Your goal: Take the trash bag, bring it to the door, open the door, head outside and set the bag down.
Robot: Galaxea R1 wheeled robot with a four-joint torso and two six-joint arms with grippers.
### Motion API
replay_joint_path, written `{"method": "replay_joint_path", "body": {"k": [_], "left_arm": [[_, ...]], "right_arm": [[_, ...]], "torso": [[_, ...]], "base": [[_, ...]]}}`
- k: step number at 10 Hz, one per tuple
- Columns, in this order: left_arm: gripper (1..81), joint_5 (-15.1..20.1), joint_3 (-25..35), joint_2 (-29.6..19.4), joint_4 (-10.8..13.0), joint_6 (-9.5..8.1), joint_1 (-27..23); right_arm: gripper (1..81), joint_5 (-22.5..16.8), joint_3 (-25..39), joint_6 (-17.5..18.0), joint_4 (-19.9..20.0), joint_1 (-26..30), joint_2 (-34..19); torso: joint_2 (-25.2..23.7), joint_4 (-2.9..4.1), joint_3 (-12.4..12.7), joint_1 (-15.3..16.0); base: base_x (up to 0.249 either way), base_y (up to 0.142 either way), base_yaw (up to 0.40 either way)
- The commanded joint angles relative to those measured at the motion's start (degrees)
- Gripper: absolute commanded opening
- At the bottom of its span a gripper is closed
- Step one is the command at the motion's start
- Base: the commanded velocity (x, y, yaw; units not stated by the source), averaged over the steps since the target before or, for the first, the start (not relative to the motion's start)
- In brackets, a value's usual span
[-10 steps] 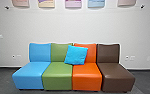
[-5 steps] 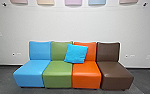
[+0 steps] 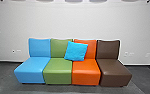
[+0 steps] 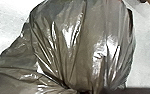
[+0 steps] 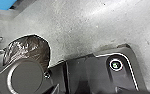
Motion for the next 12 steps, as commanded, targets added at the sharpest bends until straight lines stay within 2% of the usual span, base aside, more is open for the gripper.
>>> {"method": "replay_joint_path", "body": {"k": [1, 2, 3, 4, 5, 9, 10, 11, 12], "left_arm": [[1.0, 2.0, 4.0, -2.2, -0.5, 3.52, -1.1], [1.0, 1.9, 4.4, -2.1, -0.5, 4.82, 0.3], [1.0, 1.7, 4.5, -1.5, -0.5, 7.29, 2.2], [1.0, 1.3, 4.3, -1.2, -0.5, 8.27, 4.1], [1.0, -1.2, 4.3, -0.7, -0.5, 10.29, 5.8], [1.0, -2.2, 1.3, 4.0, -0.5, 12.66, 9.5], [1.0, -2.2, -1.3, 6.3, -0.5, 14.05, 10.2], [1.0, -2.2, -3.9, 8.1, -0.5, 14.68, 11.1], [1.0, -2.2, -6.5, 10.1, -0.5, 15.03, 11.6]], "right_arm": [[81.1, -1.4, -1.5, -1.9, 0.3, 0.9, 0.0], [81.1, -1.4, -1.8, -2.6, 0.3, 0.2, 0.4], [81.1, -1.4, -2.6, -3.7, 0.3, -1.0, 1.5], [81.1, -0.9, -3.6, -4.3, 0.3, -2.1, 2.4], [81.1, -0.6, -5.4, -5.2, 0.3, -2.9, 3.8], [81.1, 0.2, -11.5, -7.3, 0.3, -6.4, 9.7], [81.1, 0.3, -13.0, -8.2, 0.3, -7.3, 10.9], [81.1, 0.3, -14.2, -9.4, 0.3, -8.1, 12.0], [81.1, 0.8, -15.3, -10.4, 0.3, -8.9, 13.0]], "torso": [[5.6, 0.0, 2.0, -3.6], [7.3, 0.0, 2.8, -4.7], [9.8, 0.0, 3.9, -6.2], [11.9, 0.0, 5.7, -7.6], [14.0, 0.0, 8.2, -9.0], [22.2, 0.0, 15.7, -14.4], [24.2, 0.0, 15.0, -15.8], [26.2, 0.0, 13.9, -17.1], [27.8, 0.0, 14.4, -18.3]], "base": [[0.0, 0.0, 0.0], [0.0, 0.0, 0.0], [0.0, 0.0, 0.0], [0.0, 0.0, 0.0], [0.0, 0.0, 0.0], [0.0, 0.0, 0.0], [0.0, 0.0, 0.0], [0.0, 0.0, 0.0], [0.0, 0.0, 0.0]]}}
